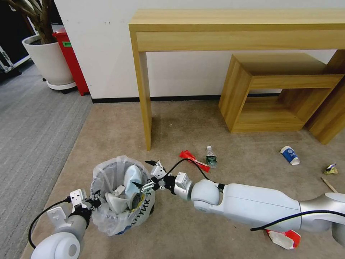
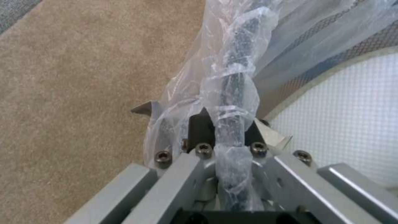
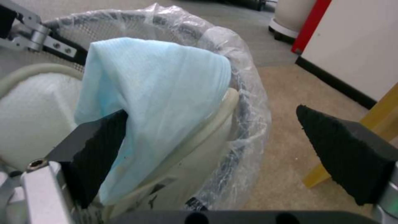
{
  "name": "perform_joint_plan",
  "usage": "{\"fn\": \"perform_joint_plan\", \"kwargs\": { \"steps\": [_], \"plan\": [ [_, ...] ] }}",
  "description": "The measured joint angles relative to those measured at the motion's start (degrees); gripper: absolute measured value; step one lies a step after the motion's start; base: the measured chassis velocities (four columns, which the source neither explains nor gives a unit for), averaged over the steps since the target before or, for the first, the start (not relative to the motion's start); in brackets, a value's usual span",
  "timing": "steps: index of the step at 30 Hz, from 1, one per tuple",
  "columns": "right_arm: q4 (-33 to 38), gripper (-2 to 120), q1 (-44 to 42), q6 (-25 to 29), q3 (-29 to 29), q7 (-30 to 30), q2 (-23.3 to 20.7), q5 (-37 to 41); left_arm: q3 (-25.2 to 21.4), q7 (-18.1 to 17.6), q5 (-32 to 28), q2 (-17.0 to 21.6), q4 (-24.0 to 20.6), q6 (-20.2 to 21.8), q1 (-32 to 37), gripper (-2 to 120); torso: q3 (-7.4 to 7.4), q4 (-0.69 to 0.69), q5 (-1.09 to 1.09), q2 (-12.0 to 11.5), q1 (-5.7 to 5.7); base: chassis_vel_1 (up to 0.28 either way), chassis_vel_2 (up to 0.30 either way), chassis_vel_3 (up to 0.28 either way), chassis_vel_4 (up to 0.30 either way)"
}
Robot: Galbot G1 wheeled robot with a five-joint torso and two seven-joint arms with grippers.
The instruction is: Pick up the trash bin and place the garbage on the floor into it.
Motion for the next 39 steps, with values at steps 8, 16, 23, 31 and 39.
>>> {"fn": "perform_joint_plan", "kwargs": {
  "steps": [8,16,23,31,39],
  "plan": [
    [-0.7,100,1.8,-0.1,-0.6,-0.4,0.0,-3.1,0.2,0.4,0.5,-0.7,0.0,-0.2,-0.1,0,0.0,0.0,-0.01,0.0,0.0,0.0,0.0,0.0,0.0],
    [-1.7,100,3.4,0.7,0.0,-2.3,-0.2,-7.6,0.2,0.6,0.6,-1.0,-0.1,-0.2,-0.1,0,0.0,0.0,-0.01,0.0,0.0,0.0,0.0,0.0,0.0],
    [-2.4,100,4.2,2.8,-0.4,-3.8,1.3,-10.4,0.5,0.9,1.3,-1.6,-0.2,-0.3,-0.1,0,0.0,0.0,-0.01,0.0,0.0,0.0,0.0,0.0,0.0],
    [-3.6,100,5.1,3.8,-0.3,-4.4,3.2,-12.6,0.3,1.0,1.3,-1.5,-0.2,-0.4,-0.1,0,0.0,0.01,-0.01,0.0,0.0,0.0,0.0,0.0,0.0],
    [-6.0,100,6.8,5.2,2.3,-9.0,5.1,-23.5,0.1,1.0,1.1,-1.4,-0.3,-0.4,-0.1,0,0.0,0.01,-0.01,0.0,0.0,0.0,0.0,0.0,0.0]
  ]
}}
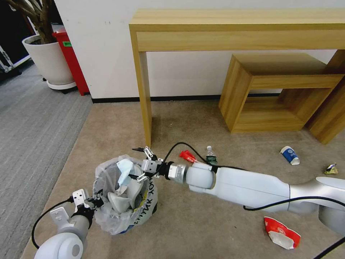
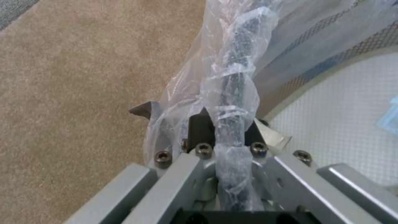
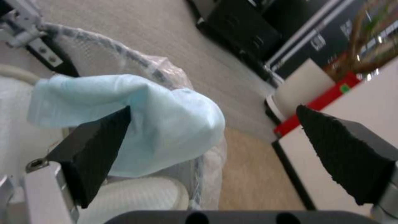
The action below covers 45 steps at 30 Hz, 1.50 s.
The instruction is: Pick up the trash bin and place the garbage on the floor into it.
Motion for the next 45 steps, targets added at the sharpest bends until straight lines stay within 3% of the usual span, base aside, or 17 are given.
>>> {"fn": "perform_joint_plan", "kwargs": {
  "steps": [9,15,21,24,26,28,32,35,36,38,45],
  "plan": [
    [-1.5,100,1.3,1.9,0.0,-3.3,1.3,-6.1,-0.1,0.0,0.0,-0.2,-0.1,-0.1,0.0,0,0.0,0.0,0.0,0.0,0.0,0.0,0.0,0.0,0.0],
    [-4.6,98,1.9,6.2,-0.1,-9.0,2.5,-9.4,-0.2,0.1,0.0,-0.3,-0.1,-0.3,0.1,0,0.0,0.0,0.0,0.0,0.0,0.0,0.0,0.0,0.0],
    [-4.5,90,1.8,6.3,0.7,-7.1,2.2,-8.4,-0.2,0.1,0.0,-0.3,-0.1,-0.3,0.0,0,0.0,0.0,0.0,0.0,0.0,0.0,0.0,0.0,0.0],
    [-2.5,93,0.6,2.9,2.7,-0.1,1.1,-3.1,-0.3,0.1,0.0,-0.3,0.0,-0.3,0.0,0,0.0,0.0,0.0,0.0,0.0,0.0,0.0,0.0,0.0],
    [-1.9,94,0.2,2.0,3.4,1.4,0.9,-1.5,-0.4,0.1,0.0,-0.2,0.0,-0.3,0.0,0,0.0,0.0,0.0,0.0,0.0,0.0,0.0,0.0,0.0],
    [0.1,99,-1.5,-1.9,6.1,7.8,-0.1,6.8,-0.5,0.1,0.0,0.0,0.1,-0.3,0.0,0,0.0,-0.01,0.0,0.0,0.0,0.0,0.0,0.0,0.0],
    [2.0,100,-3.3,-5.8,10.9,13.0,-0.9,13.6,-0.8,0.1,0.0,0.3,0.0,-0.2,0.2,0,0.0,0.0,0.01,0.0,0.0,0.0,0.0,0.0,0.0],
    [4.6,100,-7.0,-12.9,19.5,19.9,-2.3,23.7,-1.0,0.0,-0.1,0.8,-0.3,0.1,0.6,0,0.0,0.0,0.0,0.0,0.0,0.0,0.0,0.0,0.0],
    [4.6,100,-7.0,-12.9,19.5,19.9,-2.3,23.7,-1.0,0.0,-0.1,0.8,-0.3,0.1,0.6,0,0.0,0.0,0.0,0.0,0.0,0.0,0.0,0.0,0.0],
    [5.4,100,-11.0,-15.9,27.1,24.1,-3.4,29.5,-1.3,0.0,-0.2,1.3,-0.5,0.2,0.8,0,0.0,0.0,0.02,0.0,0.0,0.0,0.0,0.0,0.0],
    [7.9,100,-19.5,-17.4,39.2,29.3,-6.6,35.1,-1.7,0.6,0.1,2.0,-0.8,0.7,1.0,0,0.0,0.0,0.02,0.0,0.0,0.0,0.0,0.0,0.0]
  ]
}}
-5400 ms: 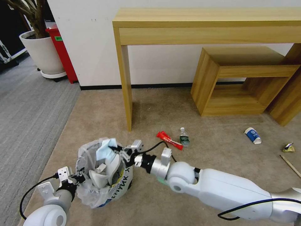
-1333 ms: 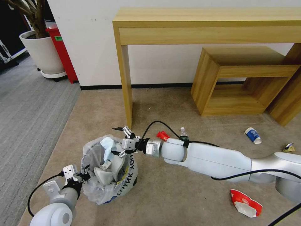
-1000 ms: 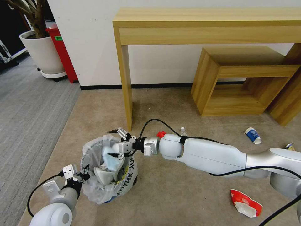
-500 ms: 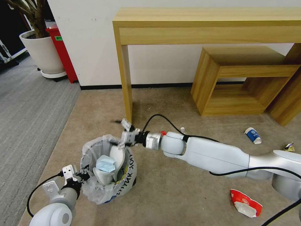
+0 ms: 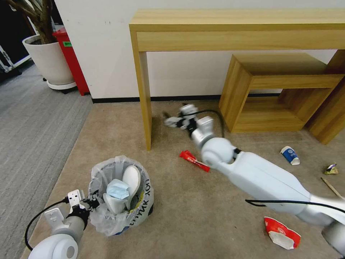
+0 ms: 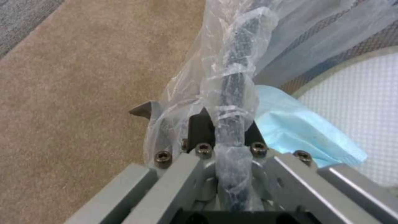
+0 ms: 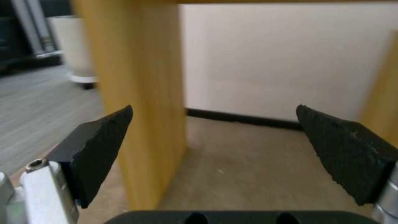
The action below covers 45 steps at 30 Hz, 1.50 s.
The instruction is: Pick up the trash bin and place the garbage on the floor into it.
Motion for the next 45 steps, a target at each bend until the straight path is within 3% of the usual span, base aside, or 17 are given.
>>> {"fn": "perform_joint_plan", "kwargs": {
  "steps": [12,20,29,45],
  "plan": [
    [3.5,100,-13.7,-0.2,17.7,1.8,-6.5,0.6,0.6,0.5,0.6,0.6,-0.5,0.0,0.1,0,-0.01,-0.01,-0.01,0.0,0.0,0.0,0.0,0.0,0.0],
    [4.0,100,-22.2,0.2,26.4,1.8,-7.2,0.2,0.4,0.6,0.6,1.4,-1.2,-0.3,0.6,0,-0.01,0.0,0.0,0.0,0.0,0.0,0.0,0.0,0.0],
    [4.7,100,-27.8,1.4,29.3,1.7,-6.9,-3.4,0.1,0.8,0.7,1.9,-2.2,-0.8,1.8,0,0.0,-0.01,-0.01,0.0,0.0,0.0,0.0,0.0,0.0],
    [4.8,100,-29.0,1.9,29.2,1.4,-5.8,-6.5,-0.2,0.1,0.7,2.3,-2.6,-0.9,2.2,0,0.0,0.0,-0.01,0.0,0.0,0.0,0.0,0.0,0.0]
  ]
}}
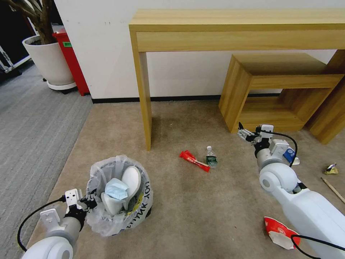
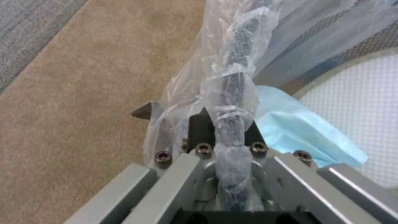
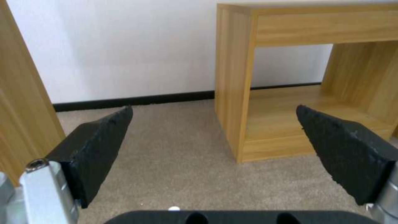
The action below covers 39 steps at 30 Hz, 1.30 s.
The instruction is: Pick up the trash bin and place the garbage on the floor into it.
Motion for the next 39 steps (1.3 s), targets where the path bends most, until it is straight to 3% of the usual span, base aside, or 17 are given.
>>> {"fn": "perform_joint_plan", "kwargs": {
  "steps": [32,39],
  "plan": [
    [-4.4,100,3.8,1.8,-4.6,-0.9,1.2,-1.6,-0.8,-0.4,-0.2,-0.6,1.4,0.2,-0.3,0,0.0,-0.05,0.0,0.0,0.0,-0.079,-0.081,-0.079,-0.077],
    [-4.4,100,4.2,1.7,-5.4,-0.9,1.2,-0.8,-0.9,-1.0,-0.4,-0.5,1.7,0.9,-0.3,0,0.0,0.01,0.0,0.0,0.0,-0.028,-0.012,-0.017,-0.022]
  ]
}}
